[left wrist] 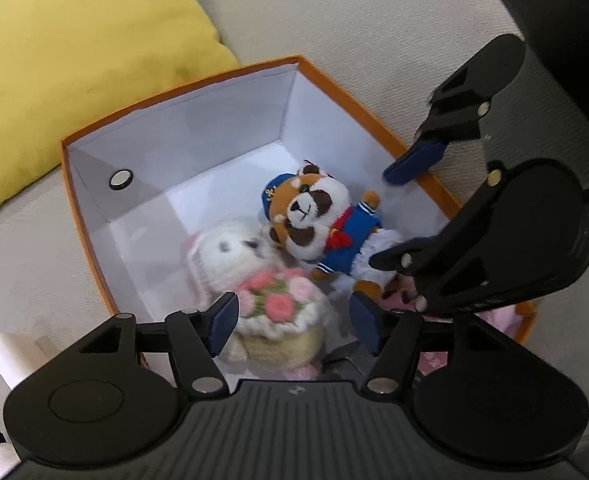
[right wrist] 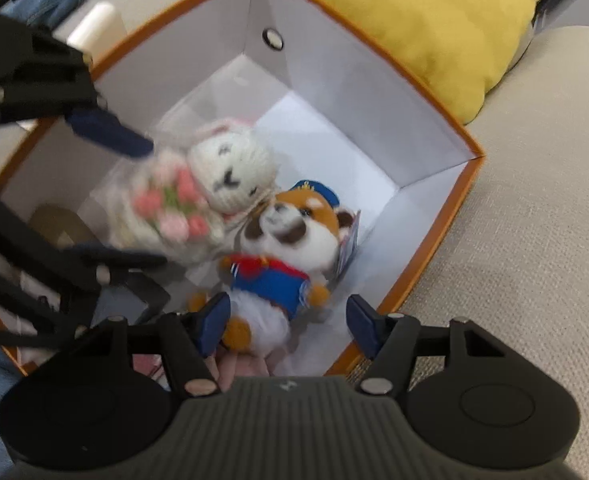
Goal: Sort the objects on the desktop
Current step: 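Open the left tool to release the bunny while the right tool releases the red panda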
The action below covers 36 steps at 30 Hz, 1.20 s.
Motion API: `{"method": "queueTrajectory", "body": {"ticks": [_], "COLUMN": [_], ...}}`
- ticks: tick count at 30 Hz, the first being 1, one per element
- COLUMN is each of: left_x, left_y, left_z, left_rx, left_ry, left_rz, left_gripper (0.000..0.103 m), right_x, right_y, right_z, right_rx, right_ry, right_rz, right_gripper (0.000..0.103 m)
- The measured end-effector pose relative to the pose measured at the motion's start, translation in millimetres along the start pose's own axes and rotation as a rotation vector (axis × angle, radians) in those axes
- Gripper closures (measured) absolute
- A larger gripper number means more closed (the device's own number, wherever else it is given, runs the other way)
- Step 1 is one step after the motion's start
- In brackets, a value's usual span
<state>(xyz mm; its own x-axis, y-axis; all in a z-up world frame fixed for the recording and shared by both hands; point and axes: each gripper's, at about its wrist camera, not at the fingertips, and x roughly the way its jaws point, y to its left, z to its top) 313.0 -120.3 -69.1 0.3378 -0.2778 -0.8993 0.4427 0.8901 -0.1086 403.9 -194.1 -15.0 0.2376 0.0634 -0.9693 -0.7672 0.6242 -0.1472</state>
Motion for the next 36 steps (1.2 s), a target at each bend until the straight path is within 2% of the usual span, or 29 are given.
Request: {"method": "queueTrajectory", "body": {"ticks": [1,2,6,9,11,13,14,15,16,17,19,21,24,30,32,33,34,36], "left_x": [-0.3,0.6,2.9,7.6,10.6,12.3,12.2,10.9,9.3,7.9,4.6,2.3,5.1,4.2,2.3,1.7,1.9,1.5], "left_y": [0.5,1.8,2.2,-6.0,-9.5,-10.2,-10.0,-8.9,-7.4,-5.4,-2.8,-7.2,-21.1,-26.2,-26.0,-26.2,-26.0,-27.7], "left_z": [-0.1,-0.2,-3.5,-6.3,-7.9,-10.1,-11.0,-12.0,-12.6,-13.0,-13.7,-14.5,-17.7,-18.2,-20.7,-21.5,-21.7,-22.1], "left_rx": [-0.001,-0.005,-0.009,0.051,0.088,0.115,0.127,0.138,0.143,0.143,0.135,0.143,0.19,0.205,0.223,0.23,0.234,0.257], "left_ry": [0.001,0.003,0.005,-0.008,-0.018,-0.036,-0.043,-0.05,-0.055,-0.058,-0.075,-0.09,-0.112,-0.109,-0.108,-0.104,-0.1,-0.097], "left_rz": [0.003,0.006,0.026,0.076,0.104,0.135,0.154,0.156,0.155,0.149,0.117,0.065,0.051,0.057,0.053,0.05,0.057,0.084], "left_gripper": [0.031,0.031,0.031,0.031,0.031,0.039,0.046,0.053,0.055,0.06,0.081,0.088,0.09,0.091,0.092,0.092,0.092,0.09], "right_x": [-0.3,0.7,7.4,9.3,21.6,26.8,30.6,31.5,31.9,29.9,24.2,20.3,9.6,2.4,1.0,1.3,1.8,6.6], "right_y": [0.7,2.2,9.2,9.4,8.0,7.4,8.8,9.1,8.2,5.4,2.4,3.6,3.7,3.0,3.5,3.3,3.5,5.4], "right_z": [-0.7,-1.5,-3.6,-5.3,1.8,0.4,0.2,-1.4,-2.1,-2.6,-3.1,-2.9,-4.8,-9.6,-10.8,-10.5,-10.5,-9.4], "right_rx": [0.007,0.009,0.003,0.001,0.007,0.014,0.011,0.006,0.011,0.027,0.046,0.041,0.036,0.043,0.034,0.031,0.025,0.002], "right_ry": [0.003,0.007,-0.005,-0.018,-0.014,-0.016,-0.014,-0.006,0.001,0.002,-0.008,-0.008,-0.004,0.012,-0.013,-0.034,-0.046,-0.054], "right_rz": [0.008,0.013,-0.004,-0.032,-0.015,0.011,-0.006,-0.032,-0.049,-0.034,-0.009,-0.02,-0.04,-0.058,-0.045,-0.047,-0.051,-0.051], "right_gripper": [0.053,0.054,0.054,0.05,0.052,0.062,0.068,0.091,0.103,0.103,0.103,0.103,0.103,0.103,0.101,0.092,0.078,0.073]}}
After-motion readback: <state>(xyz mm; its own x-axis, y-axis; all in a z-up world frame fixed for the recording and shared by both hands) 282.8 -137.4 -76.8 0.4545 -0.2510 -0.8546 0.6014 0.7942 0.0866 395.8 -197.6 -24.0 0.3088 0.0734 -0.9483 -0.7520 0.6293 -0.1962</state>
